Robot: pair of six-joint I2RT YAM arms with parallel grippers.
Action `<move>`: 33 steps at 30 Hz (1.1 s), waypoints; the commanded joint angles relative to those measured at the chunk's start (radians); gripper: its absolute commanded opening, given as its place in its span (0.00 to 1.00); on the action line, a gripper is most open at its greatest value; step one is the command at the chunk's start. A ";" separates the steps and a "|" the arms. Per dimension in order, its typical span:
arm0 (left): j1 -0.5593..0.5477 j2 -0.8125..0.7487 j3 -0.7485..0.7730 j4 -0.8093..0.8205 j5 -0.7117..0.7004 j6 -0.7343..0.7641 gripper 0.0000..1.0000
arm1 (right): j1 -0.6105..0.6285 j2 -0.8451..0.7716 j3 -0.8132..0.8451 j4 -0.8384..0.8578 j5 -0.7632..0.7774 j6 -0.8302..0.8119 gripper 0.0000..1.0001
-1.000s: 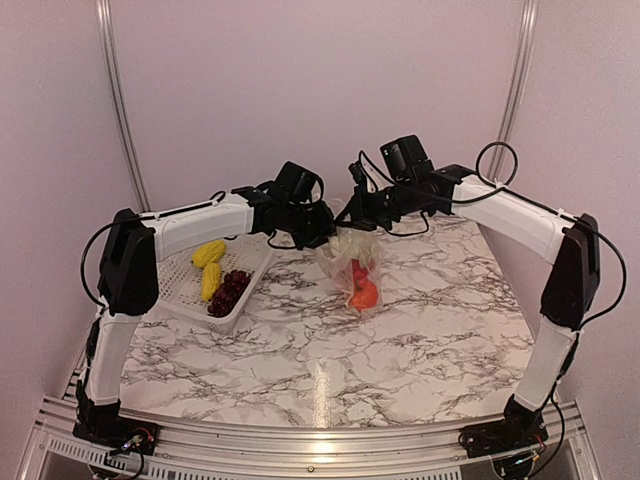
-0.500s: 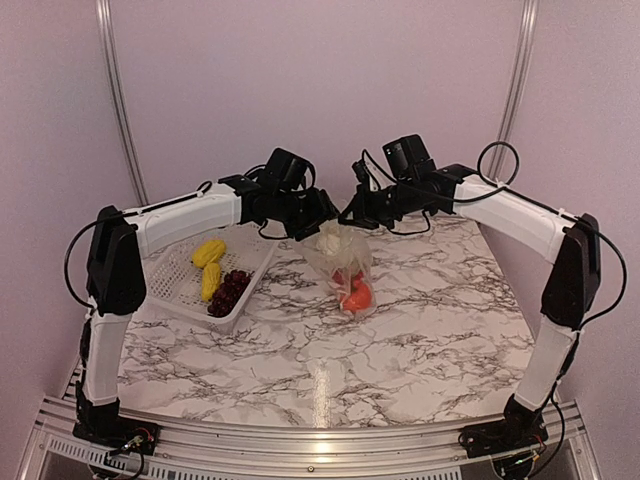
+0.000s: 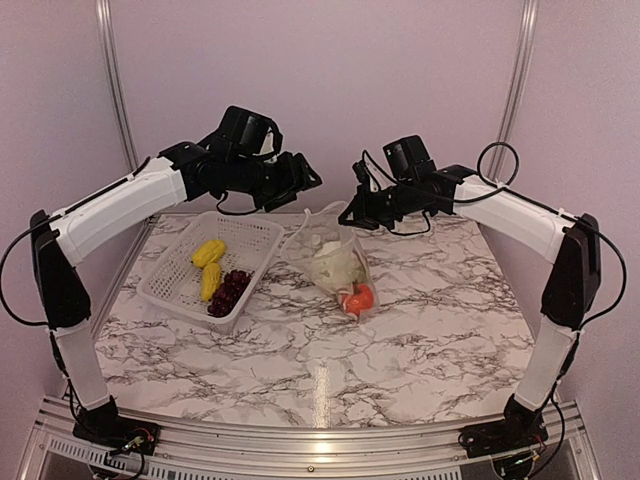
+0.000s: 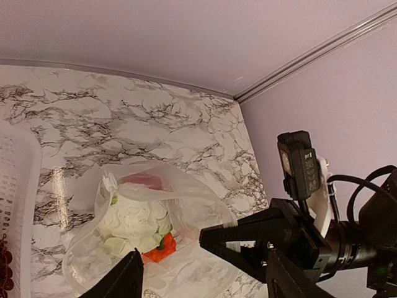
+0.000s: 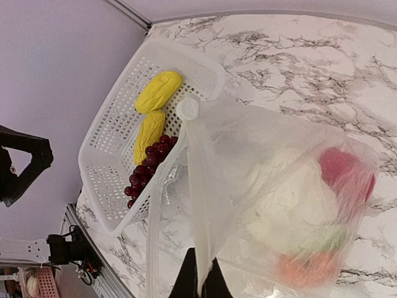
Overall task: Place the food in the zip-top bag and seal the zipper
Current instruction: Adjust the zipper food storage bag at the center of the board.
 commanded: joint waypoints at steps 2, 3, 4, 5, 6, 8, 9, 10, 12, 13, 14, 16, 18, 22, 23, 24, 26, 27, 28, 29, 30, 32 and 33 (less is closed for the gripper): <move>-0.001 -0.111 -0.210 -0.194 -0.064 0.129 0.69 | -0.007 -0.024 -0.011 0.022 -0.013 0.009 0.00; -0.001 -0.131 -0.257 -0.194 -0.064 0.133 0.69 | -0.008 -0.026 -0.015 0.022 -0.015 0.011 0.00; -0.001 -0.148 -0.296 -0.196 -0.064 0.135 0.69 | -0.007 -0.027 -0.016 0.023 -0.017 0.010 0.00; -0.001 -0.159 -0.327 -0.195 -0.062 0.136 0.68 | -0.007 -0.029 -0.017 0.022 -0.018 0.009 0.00; -0.001 -0.166 -0.354 -0.196 -0.056 0.136 0.68 | -0.007 -0.029 -0.016 0.021 -0.018 0.007 0.00; 0.000 -0.168 -0.390 -0.196 -0.035 0.114 0.68 | -0.008 -0.028 -0.015 0.016 -0.018 0.004 0.00; 0.000 -0.162 -0.399 -0.196 -0.022 0.103 0.68 | -0.007 -0.025 -0.013 0.014 -0.019 0.002 0.00; -0.001 -0.155 -0.405 -0.196 -0.010 0.085 0.67 | -0.008 -0.023 -0.011 0.011 -0.022 0.000 0.00; -0.001 -0.132 -0.404 -0.195 0.011 0.064 0.66 | -0.006 -0.019 -0.009 0.007 -0.028 0.000 0.00; 0.000 -0.119 -0.400 -0.191 0.024 0.058 0.65 | -0.004 -0.018 -0.008 0.007 -0.030 -0.001 0.00; -0.001 -0.106 -0.395 -0.187 0.031 0.055 0.64 | -0.004 -0.017 -0.007 0.007 -0.031 -0.001 0.00; -0.001 -0.088 -0.384 -0.174 0.032 0.042 0.62 | 0.001 -0.016 -0.003 0.000 -0.032 -0.004 0.00; 0.000 -0.076 -0.379 -0.135 0.047 0.040 0.59 | 0.007 -0.012 0.004 -0.014 -0.031 -0.013 0.00; 0.005 -0.033 -0.349 -0.095 0.078 0.016 0.51 | 0.016 -0.010 0.017 -0.037 -0.026 -0.032 0.00; 0.007 -0.018 -0.339 -0.095 0.087 0.010 0.50 | 0.017 -0.012 0.018 -0.043 -0.025 -0.035 0.00; 0.008 -0.007 -0.332 -0.095 0.093 -0.002 0.48 | 0.020 -0.014 0.019 -0.047 -0.023 -0.037 0.00; 0.010 0.009 -0.327 -0.073 0.111 -0.017 0.42 | 0.026 -0.016 0.024 -0.063 -0.016 -0.048 0.00; 0.012 0.013 -0.327 -0.061 0.118 -0.024 0.37 | 0.028 -0.016 0.028 -0.076 -0.011 -0.057 0.00; 0.012 0.017 -0.327 -0.048 0.125 -0.030 0.32 | 0.032 -0.013 0.032 -0.091 -0.005 -0.066 0.01; 0.012 0.018 -0.325 -0.037 0.129 -0.034 0.27 | 0.036 -0.009 0.038 -0.110 0.003 -0.074 0.04; 0.013 0.020 -0.324 -0.029 0.128 -0.038 0.22 | 0.040 -0.005 0.042 -0.127 0.008 -0.082 0.08; 0.012 0.026 -0.318 -0.019 0.132 -0.043 0.14 | 0.047 0.001 0.045 -0.155 0.017 -0.093 0.14; 0.012 0.029 -0.314 -0.018 0.135 -0.044 0.10 | 0.050 0.003 0.044 -0.171 0.023 -0.094 0.17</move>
